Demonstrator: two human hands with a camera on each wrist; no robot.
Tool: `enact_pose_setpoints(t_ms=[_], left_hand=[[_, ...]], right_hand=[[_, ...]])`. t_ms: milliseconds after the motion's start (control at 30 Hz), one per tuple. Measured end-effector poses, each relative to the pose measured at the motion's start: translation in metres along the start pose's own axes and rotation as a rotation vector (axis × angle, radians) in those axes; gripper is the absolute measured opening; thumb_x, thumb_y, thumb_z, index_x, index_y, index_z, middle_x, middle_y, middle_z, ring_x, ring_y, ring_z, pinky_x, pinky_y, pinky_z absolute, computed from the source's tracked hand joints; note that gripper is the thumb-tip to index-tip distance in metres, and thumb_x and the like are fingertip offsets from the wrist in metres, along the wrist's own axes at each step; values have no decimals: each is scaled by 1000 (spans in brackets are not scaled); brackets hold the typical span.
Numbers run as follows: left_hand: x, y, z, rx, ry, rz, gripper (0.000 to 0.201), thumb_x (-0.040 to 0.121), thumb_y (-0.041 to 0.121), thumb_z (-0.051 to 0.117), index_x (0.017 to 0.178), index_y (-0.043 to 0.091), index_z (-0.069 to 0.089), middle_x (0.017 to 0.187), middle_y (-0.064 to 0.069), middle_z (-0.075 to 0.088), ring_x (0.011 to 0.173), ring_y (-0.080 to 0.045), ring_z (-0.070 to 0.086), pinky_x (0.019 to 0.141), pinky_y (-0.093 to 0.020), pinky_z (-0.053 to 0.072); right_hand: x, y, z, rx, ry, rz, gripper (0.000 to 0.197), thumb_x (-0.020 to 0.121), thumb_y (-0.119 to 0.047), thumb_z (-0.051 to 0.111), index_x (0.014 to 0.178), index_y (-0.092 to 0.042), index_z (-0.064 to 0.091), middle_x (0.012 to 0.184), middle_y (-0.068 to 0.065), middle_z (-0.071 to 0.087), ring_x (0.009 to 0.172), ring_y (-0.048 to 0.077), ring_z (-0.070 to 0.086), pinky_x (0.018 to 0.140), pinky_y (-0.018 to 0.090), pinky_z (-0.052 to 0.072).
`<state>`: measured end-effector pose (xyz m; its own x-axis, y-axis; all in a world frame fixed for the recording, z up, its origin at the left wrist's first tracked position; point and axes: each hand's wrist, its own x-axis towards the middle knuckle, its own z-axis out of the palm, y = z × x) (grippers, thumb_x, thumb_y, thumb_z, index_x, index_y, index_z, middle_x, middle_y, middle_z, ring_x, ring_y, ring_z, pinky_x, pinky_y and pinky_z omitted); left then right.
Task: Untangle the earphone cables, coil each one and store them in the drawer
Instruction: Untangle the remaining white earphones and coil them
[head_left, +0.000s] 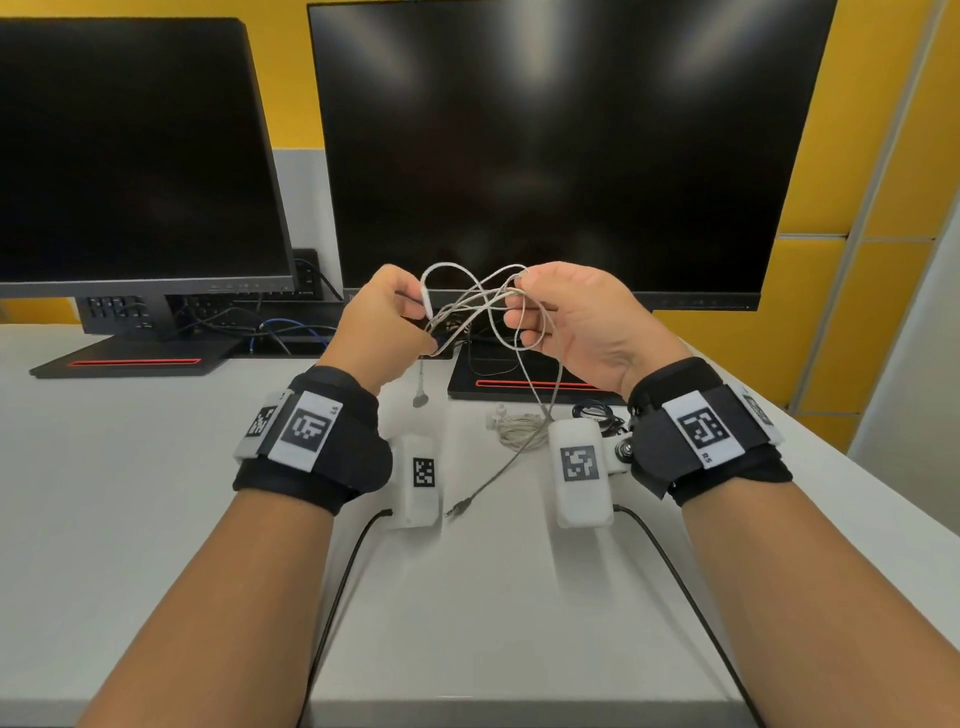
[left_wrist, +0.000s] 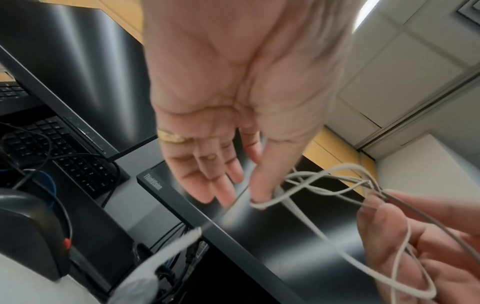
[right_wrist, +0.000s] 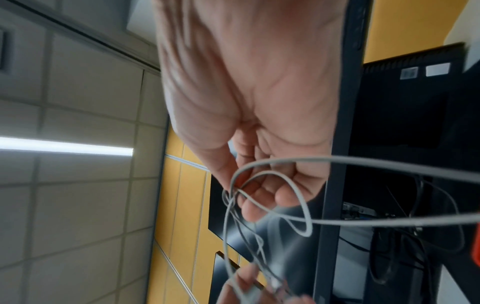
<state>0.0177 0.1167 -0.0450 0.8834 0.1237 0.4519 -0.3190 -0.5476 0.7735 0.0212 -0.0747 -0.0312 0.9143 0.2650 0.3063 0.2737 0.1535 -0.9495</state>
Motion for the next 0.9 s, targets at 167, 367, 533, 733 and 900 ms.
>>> enact_pose_setpoints(t_ms=[167, 367, 533, 733, 900], left_hand=[[-11, 17, 2, -226, 47, 212, 37, 86, 7, 66, 113, 26, 49, 127, 4, 50, 113, -11, 52, 85, -22, 44], [-15, 19, 5, -146, -128, 223, 12, 82, 29, 73, 89, 19, 75, 86, 6, 72, 85, -1, 66, 78, -16, 52], [-13, 17, 5, -133, -14, 231, 7, 89, 24, 66, 87, 21, 72, 81, 7, 70, 75, 8, 62, 66, -4, 46], [-12, 28, 3, -347, -191, 4, 26, 100, 21, 46, 87, 15, 67, 90, -2, 71, 85, -11, 67, 87, -28, 49], [-16, 36, 7, -463, -231, -58, 25, 100, 15, 43, 86, 12, 64, 78, 2, 69, 79, -15, 64, 78, -31, 52]], right_hand=[[0, 2, 0, 9, -2, 36, 11, 97, -8, 55, 99, -4, 65, 81, 7, 68, 73, 14, 67, 73, 27, 56], [-1, 1, 3, 16, -35, 56, 19, 95, -7, 58, 110, 3, 64, 88, 11, 72, 77, 14, 69, 76, 27, 57], [-4, 0, 5, -21, -81, 62, 15, 101, -9, 47, 102, -6, 61, 81, 6, 65, 69, 11, 65, 68, 24, 55], [-2, 0, 3, 7, -76, 62, 14, 101, -9, 46, 101, -6, 60, 76, 4, 65, 65, 10, 64, 66, 24, 55], [-3, 0, 4, 21, -97, 48, 18, 102, -9, 44, 99, -7, 61, 75, 3, 65, 65, 10, 63, 65, 24, 54]])
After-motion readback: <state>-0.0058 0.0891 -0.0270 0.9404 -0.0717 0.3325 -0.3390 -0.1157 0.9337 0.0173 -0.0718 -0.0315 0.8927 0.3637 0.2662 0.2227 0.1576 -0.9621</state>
